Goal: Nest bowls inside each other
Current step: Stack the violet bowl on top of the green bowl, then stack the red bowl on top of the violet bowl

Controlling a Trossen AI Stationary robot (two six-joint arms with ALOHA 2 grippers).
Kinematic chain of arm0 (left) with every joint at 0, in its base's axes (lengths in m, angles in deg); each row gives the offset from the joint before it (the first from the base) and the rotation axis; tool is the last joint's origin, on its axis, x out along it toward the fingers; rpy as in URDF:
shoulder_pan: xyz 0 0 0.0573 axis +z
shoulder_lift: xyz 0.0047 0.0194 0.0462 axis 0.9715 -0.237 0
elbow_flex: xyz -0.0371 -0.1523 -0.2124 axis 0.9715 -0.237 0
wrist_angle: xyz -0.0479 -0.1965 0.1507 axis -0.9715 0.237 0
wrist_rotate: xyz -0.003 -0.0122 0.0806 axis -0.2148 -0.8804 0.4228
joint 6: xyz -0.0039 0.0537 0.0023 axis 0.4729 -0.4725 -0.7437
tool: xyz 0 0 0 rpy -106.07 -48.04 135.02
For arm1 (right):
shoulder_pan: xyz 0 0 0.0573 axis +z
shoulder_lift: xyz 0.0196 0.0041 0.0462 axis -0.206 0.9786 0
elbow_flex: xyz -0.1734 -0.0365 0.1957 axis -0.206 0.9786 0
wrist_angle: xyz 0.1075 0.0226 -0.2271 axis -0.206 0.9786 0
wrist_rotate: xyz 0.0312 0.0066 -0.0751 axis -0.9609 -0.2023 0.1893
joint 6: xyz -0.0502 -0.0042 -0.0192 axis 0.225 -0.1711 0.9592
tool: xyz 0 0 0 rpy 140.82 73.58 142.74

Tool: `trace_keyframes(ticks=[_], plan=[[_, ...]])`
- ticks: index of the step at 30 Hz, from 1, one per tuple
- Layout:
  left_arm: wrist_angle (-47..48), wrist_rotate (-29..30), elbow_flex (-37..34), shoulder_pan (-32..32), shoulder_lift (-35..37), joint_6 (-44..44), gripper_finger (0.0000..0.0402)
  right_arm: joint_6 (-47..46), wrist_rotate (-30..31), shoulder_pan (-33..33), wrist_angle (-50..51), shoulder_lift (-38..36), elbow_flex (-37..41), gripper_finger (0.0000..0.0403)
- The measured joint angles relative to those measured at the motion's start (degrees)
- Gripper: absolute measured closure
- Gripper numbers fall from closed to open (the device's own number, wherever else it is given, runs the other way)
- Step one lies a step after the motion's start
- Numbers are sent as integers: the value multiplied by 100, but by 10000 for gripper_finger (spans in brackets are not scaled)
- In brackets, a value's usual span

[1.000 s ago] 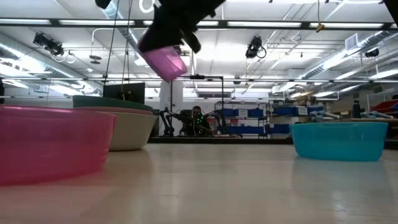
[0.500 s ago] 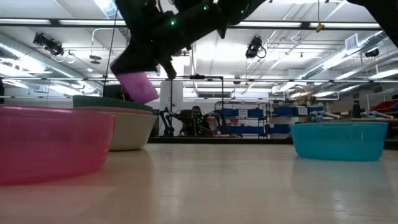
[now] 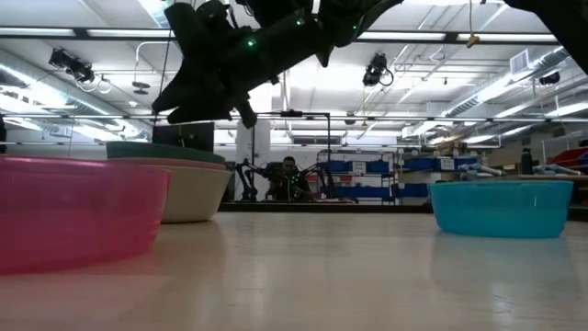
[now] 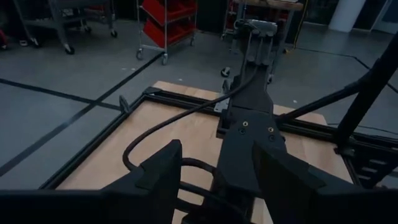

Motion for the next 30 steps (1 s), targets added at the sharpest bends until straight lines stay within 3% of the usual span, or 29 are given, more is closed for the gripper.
trace_keyframes(ticks=[4,8,11,16,19,23,30], plan=[[304,-53,1,0,4,98,198,-9,0,2,256,-108,2,246],[1489,-548,4,0,108,647,198,100,260,76,1293,-567,-7,242],[2480,-1237,2,0,127,1253,198,381,924,228,2567,-971,-7,244],[3193,-2354,2,-285,-24,1985,198,229,2536,558,4703,-1605,-2,245],[3161,-2519,-115,-606,-233,2137,198,-292,3232,781,5792,-2025,-2,246],[2944,-2320,-445,-922,-717,2284,198,-1473,3870,1184,7128,-2587,-2,247],[3112,-2214,-590,-1416,-1736,2601,198,-3592,4282,2068,8318,-3311,-2,246]])
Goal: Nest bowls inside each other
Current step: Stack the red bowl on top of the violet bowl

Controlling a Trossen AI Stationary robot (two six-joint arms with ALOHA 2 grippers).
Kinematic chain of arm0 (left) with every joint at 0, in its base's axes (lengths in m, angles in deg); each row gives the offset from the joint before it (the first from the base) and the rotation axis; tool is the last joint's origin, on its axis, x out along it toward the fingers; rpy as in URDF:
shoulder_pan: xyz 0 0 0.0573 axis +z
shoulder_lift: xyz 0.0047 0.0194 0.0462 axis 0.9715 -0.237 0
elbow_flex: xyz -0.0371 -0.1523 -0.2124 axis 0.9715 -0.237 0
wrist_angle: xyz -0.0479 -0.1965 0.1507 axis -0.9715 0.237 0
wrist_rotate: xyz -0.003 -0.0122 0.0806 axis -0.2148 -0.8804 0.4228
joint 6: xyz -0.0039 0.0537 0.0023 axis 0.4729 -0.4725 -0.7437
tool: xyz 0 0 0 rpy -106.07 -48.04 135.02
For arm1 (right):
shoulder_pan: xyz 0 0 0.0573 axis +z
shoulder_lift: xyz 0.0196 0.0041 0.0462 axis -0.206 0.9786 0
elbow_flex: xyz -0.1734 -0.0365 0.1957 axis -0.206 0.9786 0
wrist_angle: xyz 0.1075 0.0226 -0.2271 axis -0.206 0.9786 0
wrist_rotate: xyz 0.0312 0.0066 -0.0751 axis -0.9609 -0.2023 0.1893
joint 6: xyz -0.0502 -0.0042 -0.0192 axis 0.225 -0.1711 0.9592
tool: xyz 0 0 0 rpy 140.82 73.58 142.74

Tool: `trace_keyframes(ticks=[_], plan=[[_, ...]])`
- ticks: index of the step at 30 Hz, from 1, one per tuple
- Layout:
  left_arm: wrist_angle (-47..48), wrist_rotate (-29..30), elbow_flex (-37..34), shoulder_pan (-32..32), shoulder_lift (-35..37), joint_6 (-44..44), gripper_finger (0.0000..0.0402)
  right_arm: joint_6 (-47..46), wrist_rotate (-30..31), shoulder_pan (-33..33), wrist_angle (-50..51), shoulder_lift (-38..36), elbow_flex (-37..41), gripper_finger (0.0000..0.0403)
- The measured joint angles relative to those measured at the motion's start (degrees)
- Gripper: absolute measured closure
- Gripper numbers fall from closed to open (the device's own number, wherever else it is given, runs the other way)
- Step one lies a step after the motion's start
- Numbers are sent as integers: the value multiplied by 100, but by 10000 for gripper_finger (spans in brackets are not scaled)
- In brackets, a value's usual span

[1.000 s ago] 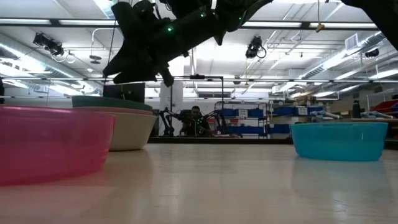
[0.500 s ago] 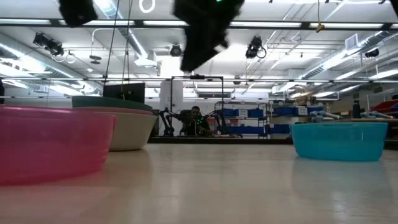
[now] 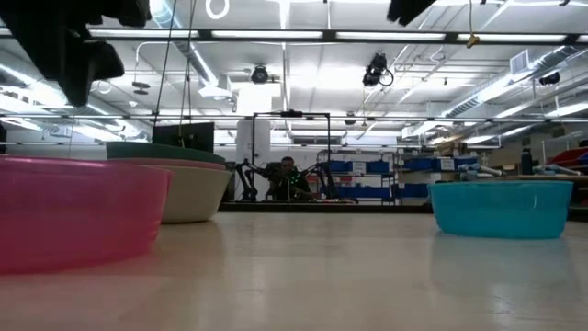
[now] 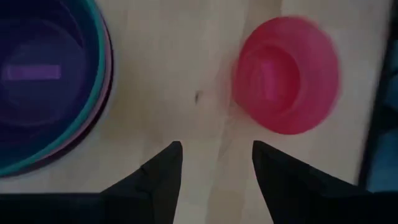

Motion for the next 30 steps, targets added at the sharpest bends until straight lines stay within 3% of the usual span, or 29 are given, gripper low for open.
trace_keyframes(ticks=[8,23,30], plan=[[-561,25,0,-67,-794,275,198,-873,153,524,354,94,2,245],[-1302,-293,2,106,-1244,1798,159,-1302,-225,585,277,122,679,241],[-1298,-469,0,74,-1840,1783,158,-1408,-231,607,232,125,780,241]])
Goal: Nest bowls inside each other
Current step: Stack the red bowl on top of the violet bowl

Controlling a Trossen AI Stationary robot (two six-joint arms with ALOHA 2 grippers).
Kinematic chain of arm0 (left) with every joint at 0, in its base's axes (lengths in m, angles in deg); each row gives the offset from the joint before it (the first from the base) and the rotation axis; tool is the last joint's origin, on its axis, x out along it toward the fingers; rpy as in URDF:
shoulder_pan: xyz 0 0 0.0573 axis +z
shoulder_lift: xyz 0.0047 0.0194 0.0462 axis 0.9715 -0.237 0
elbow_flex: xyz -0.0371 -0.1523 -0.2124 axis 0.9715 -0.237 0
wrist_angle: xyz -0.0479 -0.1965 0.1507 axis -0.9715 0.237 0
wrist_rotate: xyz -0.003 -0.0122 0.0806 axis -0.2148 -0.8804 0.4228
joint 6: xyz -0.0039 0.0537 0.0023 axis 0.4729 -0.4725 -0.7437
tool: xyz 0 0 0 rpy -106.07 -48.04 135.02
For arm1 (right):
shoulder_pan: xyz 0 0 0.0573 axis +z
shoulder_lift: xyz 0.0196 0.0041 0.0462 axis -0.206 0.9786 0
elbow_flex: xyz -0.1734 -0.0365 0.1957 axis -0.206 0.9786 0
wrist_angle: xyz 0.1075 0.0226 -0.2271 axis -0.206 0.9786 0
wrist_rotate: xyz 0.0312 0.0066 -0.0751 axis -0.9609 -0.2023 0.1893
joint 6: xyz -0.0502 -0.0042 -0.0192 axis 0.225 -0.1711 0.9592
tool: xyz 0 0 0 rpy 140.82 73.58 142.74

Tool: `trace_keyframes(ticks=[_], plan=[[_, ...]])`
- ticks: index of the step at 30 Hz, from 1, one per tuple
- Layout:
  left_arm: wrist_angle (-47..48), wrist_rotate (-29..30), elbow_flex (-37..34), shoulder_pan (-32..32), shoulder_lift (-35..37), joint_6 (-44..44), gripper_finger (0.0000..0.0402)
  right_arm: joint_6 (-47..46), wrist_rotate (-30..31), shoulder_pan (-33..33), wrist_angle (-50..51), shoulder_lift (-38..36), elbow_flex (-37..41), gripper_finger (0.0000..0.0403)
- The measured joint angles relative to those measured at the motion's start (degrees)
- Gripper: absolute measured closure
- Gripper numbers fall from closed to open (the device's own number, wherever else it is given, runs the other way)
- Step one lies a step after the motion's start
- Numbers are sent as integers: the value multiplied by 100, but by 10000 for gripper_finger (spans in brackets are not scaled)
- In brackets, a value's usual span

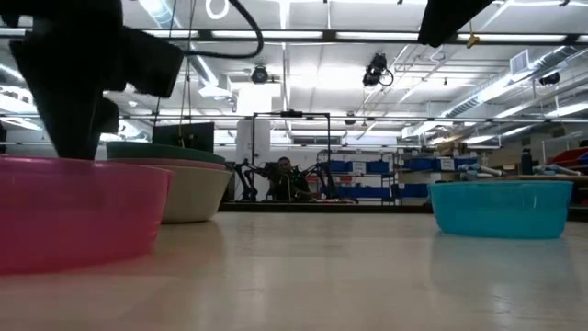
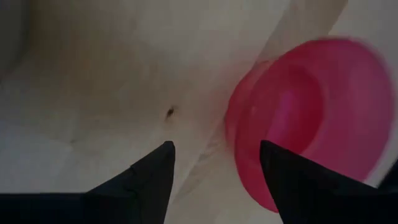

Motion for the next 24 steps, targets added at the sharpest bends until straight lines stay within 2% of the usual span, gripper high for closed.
trace_keyframes(ticks=[6,10,13,16,22,24], plan=[[-388,-339,2,-62,-440,-148,158,0,2,0,-11,0,0,241],[-594,-351,2,-88,-588,-265,159,-2,2,0,-13,0,0,241],[-635,-301,2,-72,-581,-418,175,-1,4,0,-16,0,0,241],[-631,-428,4,-47,-581,-564,223,0,6,0,-15,0,0,242],[-634,-527,4,-29,-581,-713,373,0,76,0,-24,0,0,243],[-630,-578,4,-21,-581,-804,389,0,87,0,-24,0,0,244]])
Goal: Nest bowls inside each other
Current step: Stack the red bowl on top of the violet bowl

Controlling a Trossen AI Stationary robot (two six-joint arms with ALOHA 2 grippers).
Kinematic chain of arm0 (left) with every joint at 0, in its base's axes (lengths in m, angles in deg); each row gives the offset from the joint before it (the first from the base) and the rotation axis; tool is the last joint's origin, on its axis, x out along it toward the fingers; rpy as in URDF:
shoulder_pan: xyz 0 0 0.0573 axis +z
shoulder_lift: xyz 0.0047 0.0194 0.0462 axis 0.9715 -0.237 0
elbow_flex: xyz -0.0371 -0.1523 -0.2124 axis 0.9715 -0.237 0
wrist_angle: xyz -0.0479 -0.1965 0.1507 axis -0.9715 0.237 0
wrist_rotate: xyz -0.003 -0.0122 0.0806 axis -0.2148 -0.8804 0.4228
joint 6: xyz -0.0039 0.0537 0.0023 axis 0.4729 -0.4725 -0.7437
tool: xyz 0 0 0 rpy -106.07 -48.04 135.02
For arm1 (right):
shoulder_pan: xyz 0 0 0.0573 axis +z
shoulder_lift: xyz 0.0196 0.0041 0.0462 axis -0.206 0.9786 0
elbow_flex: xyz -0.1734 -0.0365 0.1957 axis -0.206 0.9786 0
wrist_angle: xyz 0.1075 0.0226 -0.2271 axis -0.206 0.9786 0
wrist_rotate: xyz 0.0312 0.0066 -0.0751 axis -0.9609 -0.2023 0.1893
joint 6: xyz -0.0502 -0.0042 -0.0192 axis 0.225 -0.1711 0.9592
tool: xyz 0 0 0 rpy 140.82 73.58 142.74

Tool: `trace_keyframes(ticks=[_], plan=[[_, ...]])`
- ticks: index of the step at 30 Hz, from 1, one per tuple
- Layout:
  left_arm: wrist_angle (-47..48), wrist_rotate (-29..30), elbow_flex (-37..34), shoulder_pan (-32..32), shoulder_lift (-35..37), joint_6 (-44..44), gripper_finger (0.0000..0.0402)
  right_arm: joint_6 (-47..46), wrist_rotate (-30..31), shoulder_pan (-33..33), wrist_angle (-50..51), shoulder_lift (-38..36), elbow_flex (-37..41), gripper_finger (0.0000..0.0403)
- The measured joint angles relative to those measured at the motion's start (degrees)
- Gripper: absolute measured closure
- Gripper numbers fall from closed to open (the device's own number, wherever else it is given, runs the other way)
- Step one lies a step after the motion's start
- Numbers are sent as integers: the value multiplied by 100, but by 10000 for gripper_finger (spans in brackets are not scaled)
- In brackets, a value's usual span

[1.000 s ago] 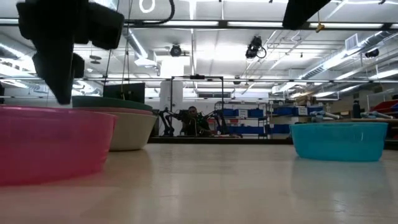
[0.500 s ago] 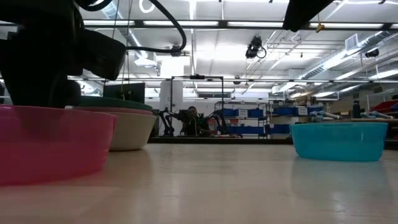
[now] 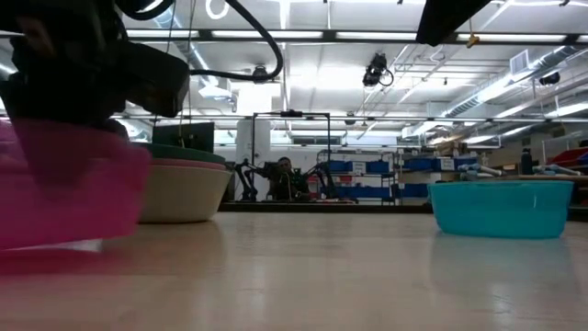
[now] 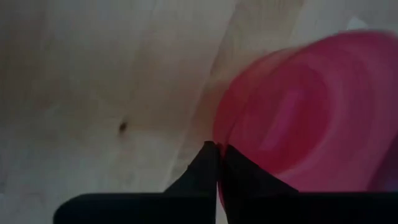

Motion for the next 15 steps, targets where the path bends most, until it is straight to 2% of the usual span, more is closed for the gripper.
trace_keyframes(ticks=[9,12,15], plan=[[87,43,221,139,197,-611,397,0,178,-13,-2,0,0,245],[645,456,556,137,348,-899,398,-7,233,-15,-4,0,0,245],[1746,1282,1052,172,445,-1149,398,-65,288,-17,-7,0,0,245]])
